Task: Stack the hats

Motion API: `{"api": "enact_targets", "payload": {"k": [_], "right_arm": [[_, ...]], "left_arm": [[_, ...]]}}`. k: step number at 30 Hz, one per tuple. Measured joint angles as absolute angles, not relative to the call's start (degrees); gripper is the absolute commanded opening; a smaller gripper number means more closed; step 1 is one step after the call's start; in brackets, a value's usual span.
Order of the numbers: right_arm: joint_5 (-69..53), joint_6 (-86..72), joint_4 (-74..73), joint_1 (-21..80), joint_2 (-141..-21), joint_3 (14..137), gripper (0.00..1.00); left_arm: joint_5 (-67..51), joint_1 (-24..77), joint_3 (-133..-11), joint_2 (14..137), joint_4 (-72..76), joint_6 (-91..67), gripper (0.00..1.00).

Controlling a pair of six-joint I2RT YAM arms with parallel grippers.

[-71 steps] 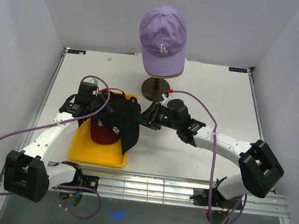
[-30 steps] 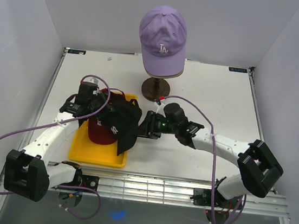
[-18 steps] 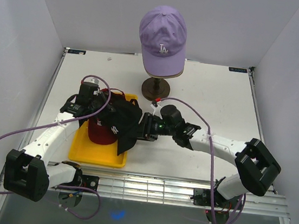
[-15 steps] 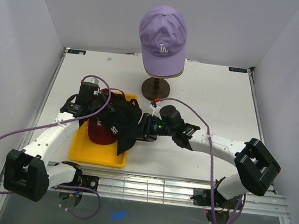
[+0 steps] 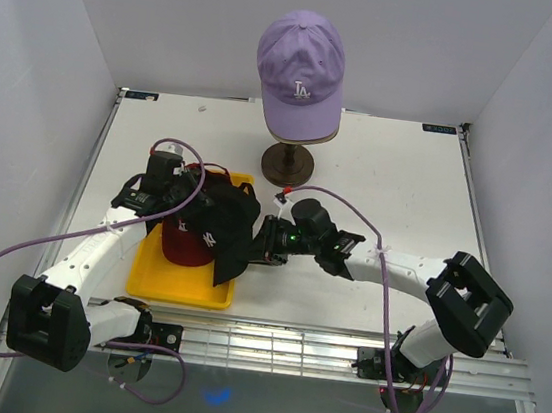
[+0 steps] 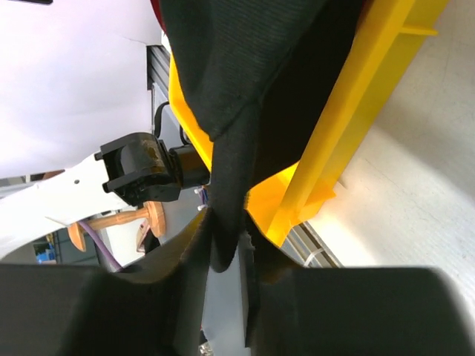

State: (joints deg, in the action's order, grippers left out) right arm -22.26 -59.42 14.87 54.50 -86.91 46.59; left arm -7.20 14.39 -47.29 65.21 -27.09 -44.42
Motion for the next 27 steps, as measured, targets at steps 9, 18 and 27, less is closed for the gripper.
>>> {"api": "enact_targets", "payload": {"k": [9,18,27], "right_arm": [[-24.18,-61.49,18.52,54.68,-87.57,46.59,0.08],[-24.69,-63.46,17.17,54.68,-84.77,46.72,0.08],[-28.10,-65.93,14.94,54.68,-79.64,51.99,0.08]], "left_arm": [[-7.97,14.39,-50.11,64.99,-28.69,-42.65,0.67],[-8.10,14.39,-66.02,59.55,-30.39,-41.23,0.77],[-4.67,14.39,-74.91,53.65,-31.31,-43.07,0.77]]}}
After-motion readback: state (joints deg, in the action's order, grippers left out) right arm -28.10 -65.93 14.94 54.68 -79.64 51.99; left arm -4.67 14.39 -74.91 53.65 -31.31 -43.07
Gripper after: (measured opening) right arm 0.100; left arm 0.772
